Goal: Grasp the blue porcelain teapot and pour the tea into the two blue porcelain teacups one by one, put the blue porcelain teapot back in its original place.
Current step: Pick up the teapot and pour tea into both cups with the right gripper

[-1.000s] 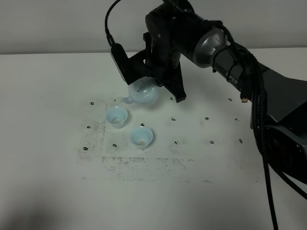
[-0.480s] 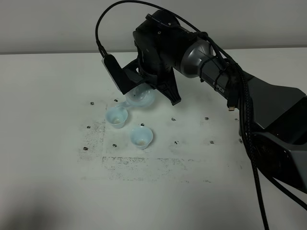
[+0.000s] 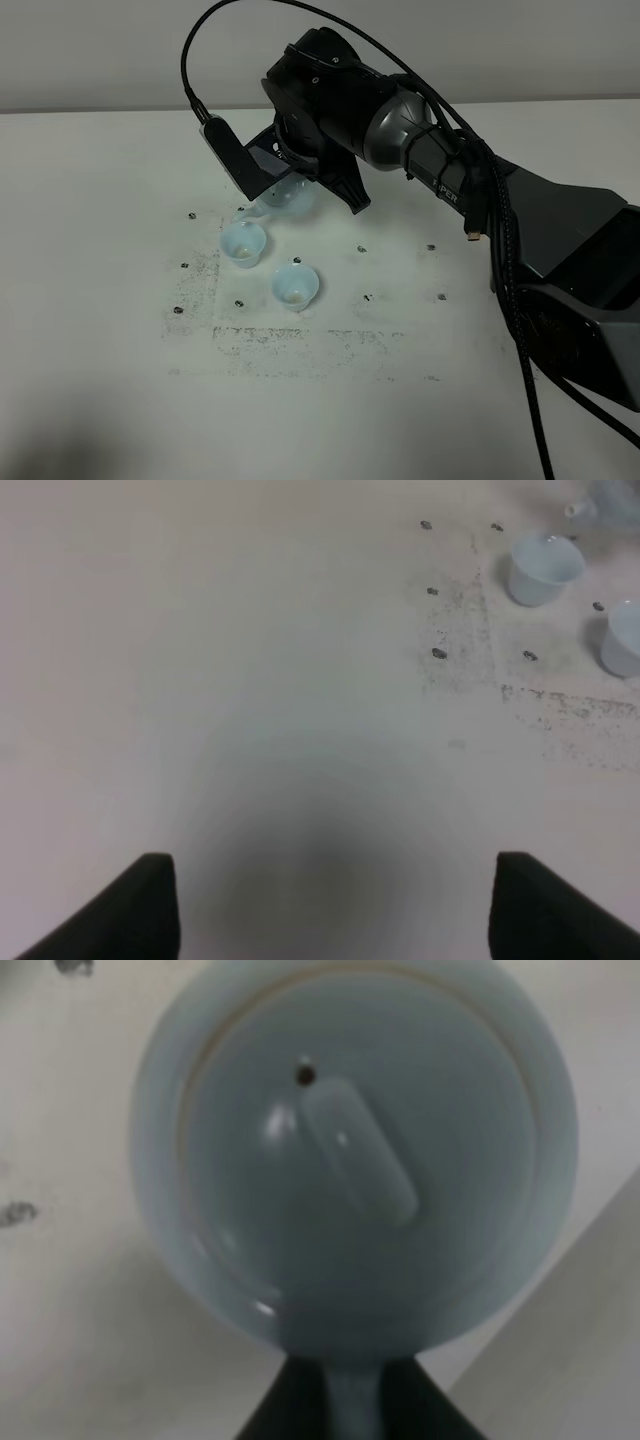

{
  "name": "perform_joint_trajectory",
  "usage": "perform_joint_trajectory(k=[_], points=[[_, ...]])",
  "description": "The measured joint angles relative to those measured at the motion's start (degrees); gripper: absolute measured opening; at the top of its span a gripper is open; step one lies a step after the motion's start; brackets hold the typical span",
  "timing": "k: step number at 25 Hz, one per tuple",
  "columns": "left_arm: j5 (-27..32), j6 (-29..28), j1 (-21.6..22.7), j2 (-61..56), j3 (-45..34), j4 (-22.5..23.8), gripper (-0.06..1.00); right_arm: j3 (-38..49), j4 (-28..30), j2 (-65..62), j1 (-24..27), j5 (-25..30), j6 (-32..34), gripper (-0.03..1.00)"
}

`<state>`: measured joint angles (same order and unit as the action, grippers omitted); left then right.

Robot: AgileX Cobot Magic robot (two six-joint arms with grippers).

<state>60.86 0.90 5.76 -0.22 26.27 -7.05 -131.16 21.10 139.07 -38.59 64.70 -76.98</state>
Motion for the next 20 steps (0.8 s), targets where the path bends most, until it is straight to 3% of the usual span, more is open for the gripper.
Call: perform_joint_trajectory(k=[20], points=[[0.0,0.0,0.0,0.0,0.0,0.0,0.62,0.0,11.36,0.0,-3.28,0.95,4.12,0.04]])
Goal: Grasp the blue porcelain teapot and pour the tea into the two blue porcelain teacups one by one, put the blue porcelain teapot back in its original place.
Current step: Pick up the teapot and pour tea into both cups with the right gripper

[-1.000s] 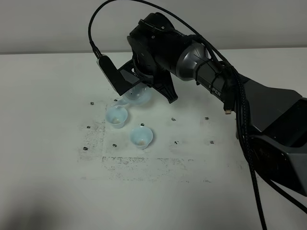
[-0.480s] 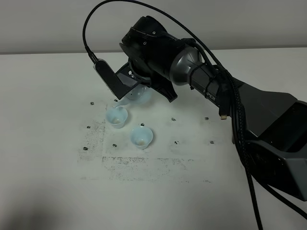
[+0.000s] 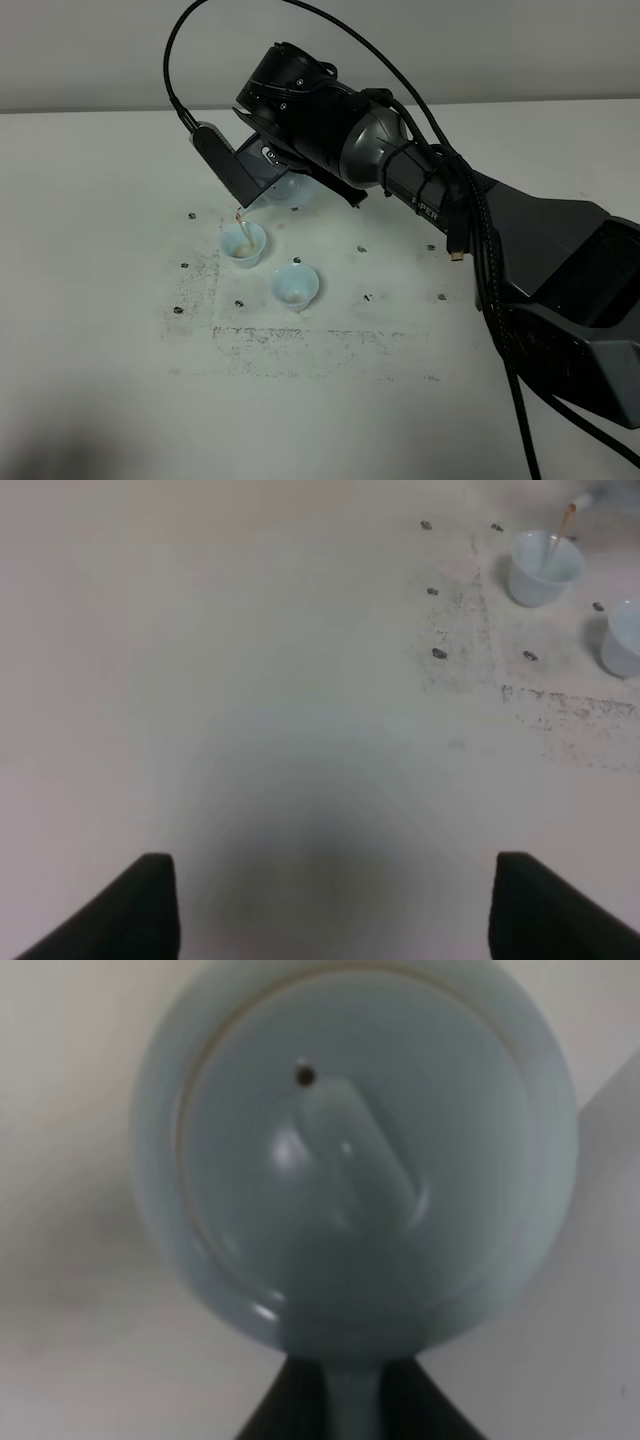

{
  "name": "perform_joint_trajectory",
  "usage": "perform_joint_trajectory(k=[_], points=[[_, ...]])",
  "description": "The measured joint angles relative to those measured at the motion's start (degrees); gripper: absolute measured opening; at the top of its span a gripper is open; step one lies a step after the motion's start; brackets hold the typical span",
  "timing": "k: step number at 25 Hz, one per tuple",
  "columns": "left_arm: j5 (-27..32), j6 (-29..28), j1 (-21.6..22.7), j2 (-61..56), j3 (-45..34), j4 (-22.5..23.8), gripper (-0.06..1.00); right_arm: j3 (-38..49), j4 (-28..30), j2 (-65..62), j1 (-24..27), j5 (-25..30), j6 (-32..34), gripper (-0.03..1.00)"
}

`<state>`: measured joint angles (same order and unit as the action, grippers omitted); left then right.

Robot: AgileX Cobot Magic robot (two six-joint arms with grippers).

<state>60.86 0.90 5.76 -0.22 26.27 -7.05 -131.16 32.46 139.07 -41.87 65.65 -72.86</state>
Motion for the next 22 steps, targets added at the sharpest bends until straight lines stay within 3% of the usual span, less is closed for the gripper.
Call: perform_joint_trajectory(k=[22], points=[[0.0,0.0,0.0,0.0,0.0,0.0,0.62,0.0,4.56,0.0,-1.72,2.53,2.57,0.04]])
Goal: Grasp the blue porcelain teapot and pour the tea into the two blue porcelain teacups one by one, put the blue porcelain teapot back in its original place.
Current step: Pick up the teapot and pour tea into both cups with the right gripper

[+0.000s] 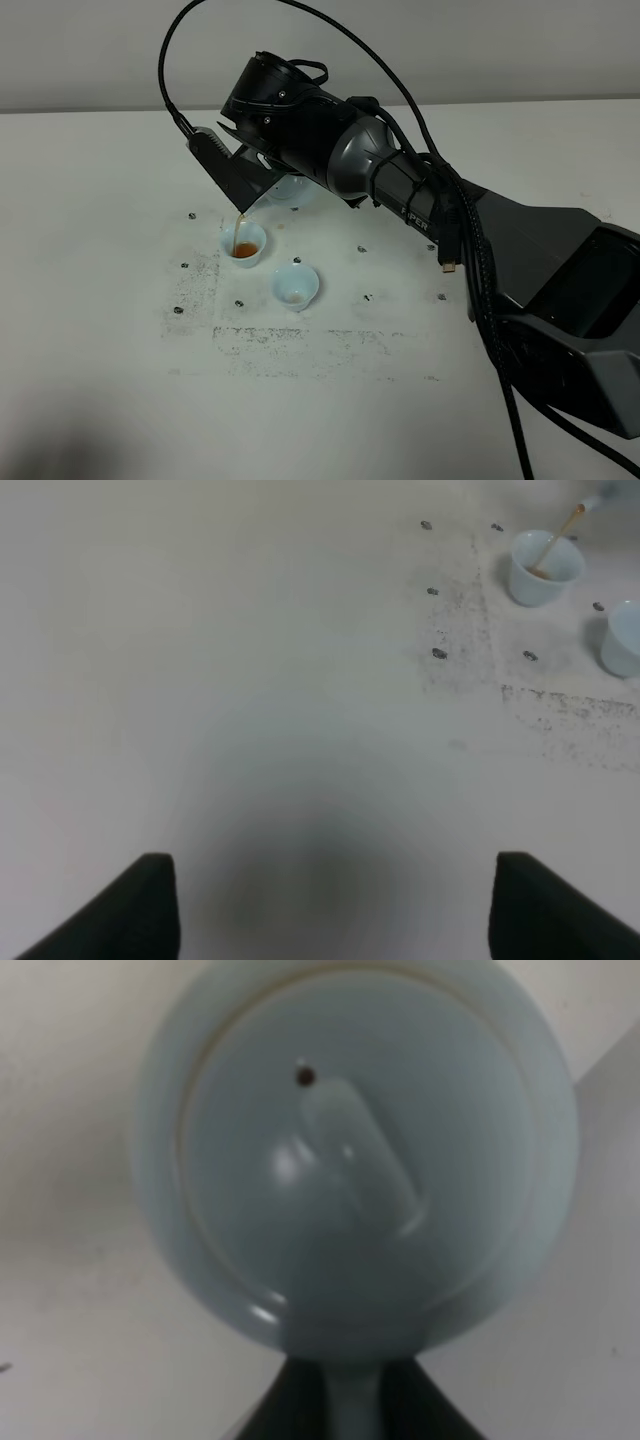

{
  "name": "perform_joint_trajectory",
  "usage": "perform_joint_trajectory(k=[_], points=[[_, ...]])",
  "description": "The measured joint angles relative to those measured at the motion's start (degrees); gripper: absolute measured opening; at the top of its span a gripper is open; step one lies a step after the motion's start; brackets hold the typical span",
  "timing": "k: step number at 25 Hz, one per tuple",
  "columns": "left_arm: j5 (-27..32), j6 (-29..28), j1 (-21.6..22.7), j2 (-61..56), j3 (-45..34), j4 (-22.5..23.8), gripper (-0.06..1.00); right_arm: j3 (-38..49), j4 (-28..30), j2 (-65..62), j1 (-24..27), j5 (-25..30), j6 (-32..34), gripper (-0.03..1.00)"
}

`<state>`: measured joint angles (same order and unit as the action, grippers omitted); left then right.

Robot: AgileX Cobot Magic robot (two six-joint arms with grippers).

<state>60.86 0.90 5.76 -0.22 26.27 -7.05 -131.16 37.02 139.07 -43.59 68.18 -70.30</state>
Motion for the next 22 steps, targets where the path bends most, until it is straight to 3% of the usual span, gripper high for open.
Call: perform_joint_trajectory(k=[22], points=[[0.0,0.0,0.0,0.0,0.0,0.0,0.62,0.0,3.2,0.0,-1.12,2.01,1.65,0.04]])
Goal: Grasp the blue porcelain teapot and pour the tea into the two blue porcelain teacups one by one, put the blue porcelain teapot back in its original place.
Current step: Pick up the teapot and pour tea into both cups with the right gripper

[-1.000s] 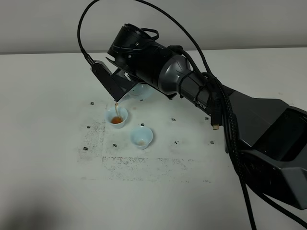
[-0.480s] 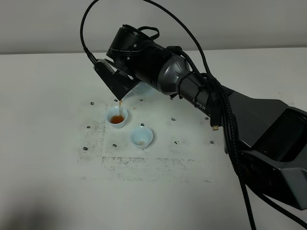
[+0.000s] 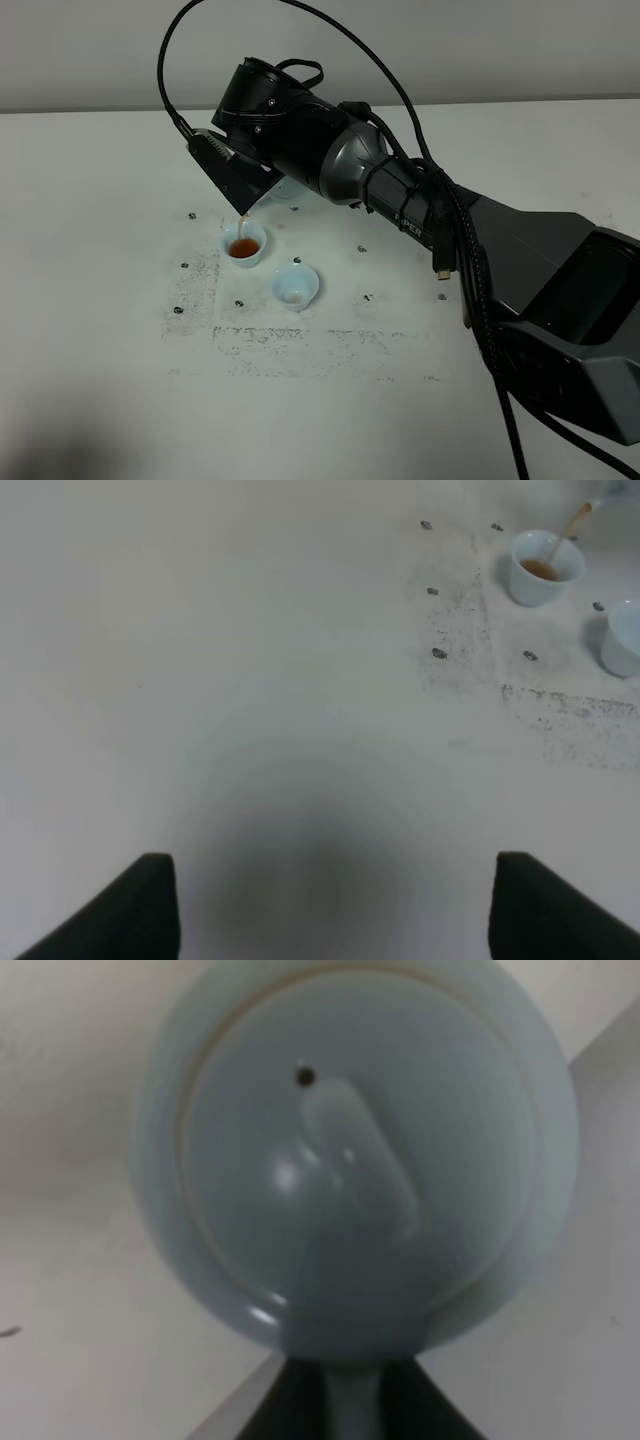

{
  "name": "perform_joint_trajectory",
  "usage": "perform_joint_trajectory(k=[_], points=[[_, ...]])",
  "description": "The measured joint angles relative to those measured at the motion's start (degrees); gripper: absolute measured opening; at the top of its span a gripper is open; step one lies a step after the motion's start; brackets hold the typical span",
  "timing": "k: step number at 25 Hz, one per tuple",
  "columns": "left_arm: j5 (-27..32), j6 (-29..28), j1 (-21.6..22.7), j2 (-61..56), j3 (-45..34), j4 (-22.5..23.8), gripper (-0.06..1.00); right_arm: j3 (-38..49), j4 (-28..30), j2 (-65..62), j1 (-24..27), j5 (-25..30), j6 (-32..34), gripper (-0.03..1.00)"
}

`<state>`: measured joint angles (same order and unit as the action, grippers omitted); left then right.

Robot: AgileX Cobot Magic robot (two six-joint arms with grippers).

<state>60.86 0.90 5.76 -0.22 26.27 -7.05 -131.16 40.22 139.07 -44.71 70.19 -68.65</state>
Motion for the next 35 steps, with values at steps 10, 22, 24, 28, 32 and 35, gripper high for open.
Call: perform_joint_trajectory(k=[10,22,24,28,32,35], points=[[0.0,0.0,0.0,0.0,0.0,0.0,0.62,0.0,1.88,0.0,-0.13,0.0,0.36,0.04],[0.0,0.0,0.0,0.0,0.0,0.0,0.62,0.0,3.0,0.0,-0.64,-0.05,0.67,0.04],[0.0,0.0,0.0,0.0,0.0,0.0,0.62,0.0,3.0,0.0,-0.64,-0.05,0.69,0.04],[0.0,0.0,0.0,0.0,0.0,0.0,0.62,0.0,3.0,0.0,-0.64,-0.05,0.69,0.04],[0.0,0.0,0.0,0.0,0.0,0.0,0.62,0.0,3.04,0.0,-0.64,-0.05,0.69,0.04],[0.0,0.0,0.0,0.0,0.0,0.0,0.62,0.0,3.11,0.0,-0.64,-0.05,0.69,0.04]])
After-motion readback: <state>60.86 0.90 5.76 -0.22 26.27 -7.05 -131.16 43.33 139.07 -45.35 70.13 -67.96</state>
